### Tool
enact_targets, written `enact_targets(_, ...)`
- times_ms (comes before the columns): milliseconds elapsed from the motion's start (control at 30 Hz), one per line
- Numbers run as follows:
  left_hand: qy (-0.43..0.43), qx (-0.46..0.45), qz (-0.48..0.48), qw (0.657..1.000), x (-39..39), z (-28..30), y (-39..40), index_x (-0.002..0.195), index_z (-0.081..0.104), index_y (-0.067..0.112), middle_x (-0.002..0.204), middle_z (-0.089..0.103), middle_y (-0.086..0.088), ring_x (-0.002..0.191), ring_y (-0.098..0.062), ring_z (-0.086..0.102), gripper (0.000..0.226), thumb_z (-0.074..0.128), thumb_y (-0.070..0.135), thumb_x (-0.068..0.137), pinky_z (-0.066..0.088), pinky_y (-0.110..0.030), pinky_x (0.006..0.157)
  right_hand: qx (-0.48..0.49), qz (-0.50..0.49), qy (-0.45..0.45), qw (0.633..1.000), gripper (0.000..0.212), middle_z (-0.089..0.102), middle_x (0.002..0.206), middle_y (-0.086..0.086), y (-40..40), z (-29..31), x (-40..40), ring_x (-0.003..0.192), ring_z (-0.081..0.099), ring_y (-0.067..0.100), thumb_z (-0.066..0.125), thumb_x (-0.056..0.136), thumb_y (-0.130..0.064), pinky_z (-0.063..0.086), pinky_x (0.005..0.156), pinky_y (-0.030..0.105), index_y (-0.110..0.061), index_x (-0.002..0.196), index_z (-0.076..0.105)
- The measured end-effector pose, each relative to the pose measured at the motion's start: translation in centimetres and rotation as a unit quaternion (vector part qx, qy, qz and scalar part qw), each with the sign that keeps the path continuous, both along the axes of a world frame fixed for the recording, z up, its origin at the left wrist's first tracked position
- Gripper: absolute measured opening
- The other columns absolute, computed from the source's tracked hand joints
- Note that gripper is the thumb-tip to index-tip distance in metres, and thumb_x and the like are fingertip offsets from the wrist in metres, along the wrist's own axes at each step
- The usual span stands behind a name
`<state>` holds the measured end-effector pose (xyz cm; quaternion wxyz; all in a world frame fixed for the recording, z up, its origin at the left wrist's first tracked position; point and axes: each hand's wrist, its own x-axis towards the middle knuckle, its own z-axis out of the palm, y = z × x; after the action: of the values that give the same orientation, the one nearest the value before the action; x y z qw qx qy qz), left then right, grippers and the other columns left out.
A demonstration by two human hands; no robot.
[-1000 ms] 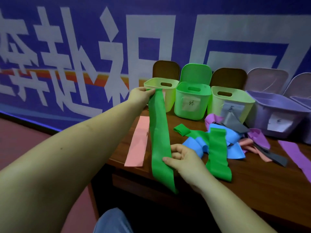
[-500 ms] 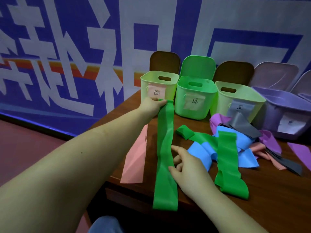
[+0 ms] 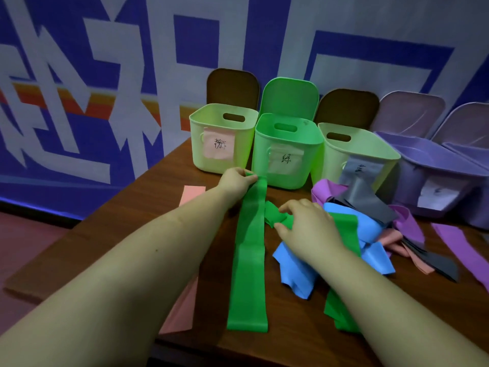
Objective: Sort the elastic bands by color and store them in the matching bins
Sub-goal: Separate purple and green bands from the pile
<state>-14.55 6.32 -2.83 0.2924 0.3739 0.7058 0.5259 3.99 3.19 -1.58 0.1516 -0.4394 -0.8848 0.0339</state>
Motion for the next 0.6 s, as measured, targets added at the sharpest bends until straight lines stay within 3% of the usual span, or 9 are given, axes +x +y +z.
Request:
enact_targets(67, 0.042, -0.018, 0.011, 0.999, -0.1, -0.4, 0.3, 0.120, 0.057, 0.008, 0.111, 0.064, -0.013, 0.095, -0.025, 0.061, 0.035, 0.063, 0.025, 0.090, 0.045, -0.024, 0.071, -0.054, -0.005, -0.044, 0.998, 0.042, 0.052, 0.130, 0.003, 2.2, -0.3, -1.2, 0.122, 0.046, 0.025, 0.057, 0.090, -0.038, 0.038, 0.102, 0.037, -0.023, 0.128, 0.051)
enact_targets(167, 0.134, -0.032, 0.007, 0.991, -0.6, -0.6, 0.4, 0.135, 0.043, 0.012, 0.135, 0.051, -0.009, 0.122, -0.023, 0.050, 0.051, 0.062, 0.027, 0.090, 0.039, -0.030, 0.098, -0.115, -0.015, -0.077, 0.990, 0.054, 0.049, 0.137, 0.006, 4.7, -1.2, -2.9, 0.125, 0.046, 0.029, 0.058, 0.089, -0.042, 0.041, 0.102, 0.040, -0.018, 0.136, 0.044)
enact_targets(300, 0.325, -0.046, -0.041, 0.944, -1.0, -0.6, -1.0, 0.132, 0.048, 0.018, 0.137, 0.050, -0.005, 0.125, -0.022, 0.047, 0.042, 0.057, 0.030, 0.092, 0.037, -0.034, 0.105, -0.123, -0.032, -0.076, 0.989, 0.064, 0.052, 0.136, 0.007, 6.8, -1.9, -4.4, 0.123, 0.048, 0.030, 0.066, 0.082, -0.046, 0.043, 0.101, 0.041, -0.014, 0.134, 0.046)
enact_targets(400, 0.476, -0.088, -0.122, 0.867, -0.5, -1.3, -2.5, 0.127, 0.054, 0.020, 0.135, 0.052, -0.003, 0.124, -0.022, 0.047, 0.036, 0.048, 0.035, 0.096, 0.035, -0.033, 0.103, -0.163, -0.065, -0.084, 0.981, 0.054, 0.062, 0.116, 0.008, 7.7, -1.5, -5.0, 0.105, 0.058, 0.029, 0.073, 0.076, -0.044, 0.048, 0.087, 0.035, -0.011, 0.115, 0.058)
enact_targets(467, 0.533, -0.102, -0.159, 0.825, -0.2, -2.3, -3.0, 0.130, 0.052, 0.020, 0.135, 0.051, -0.002, 0.126, -0.021, 0.045, 0.037, 0.040, 0.036, 0.099, 0.031, -0.032, 0.103, -0.179, -0.074, -0.099, 0.976, 0.039, 0.058, 0.084, 0.007, 7.9, -0.9, -4.8, 0.083, 0.053, 0.029, 0.074, 0.076, -0.043, 0.043, 0.063, 0.029, -0.010, 0.083, 0.055)
enact_targets(533, 0.546, -0.108, -0.163, 0.815, 0.1, -2.8, -3.4, 0.131, 0.049, 0.018, 0.135, 0.051, -0.003, 0.125, -0.022, 0.044, 0.038, 0.037, 0.036, 0.099, 0.030, -0.033, 0.104, -0.186, -0.070, -0.095, 0.975, 0.043, 0.043, 0.066, 0.003, 7.8, -0.1, -4.0, 0.076, 0.045, 0.026, 0.074, 0.078, -0.039, 0.033, 0.051, 0.027, -0.013, 0.065, 0.041)
enact_targets(600, 0.549, -0.111, -0.154, 0.814, 0.1, -3.0, -3.5, 0.130, 0.047, 0.017, 0.133, 0.051, -0.005, 0.123, -0.024, 0.045, 0.038, 0.037, 0.036, 0.099, 0.029, -0.033, 0.104, -0.188, -0.064, -0.064, 0.978, 0.032, 0.054, 0.072, 0.005, 7.6, 0.9, -2.8, 0.081, 0.053, 0.027, 0.073, 0.080, -0.035, 0.041, 0.060, 0.027, -0.011, 0.072, 0.053)
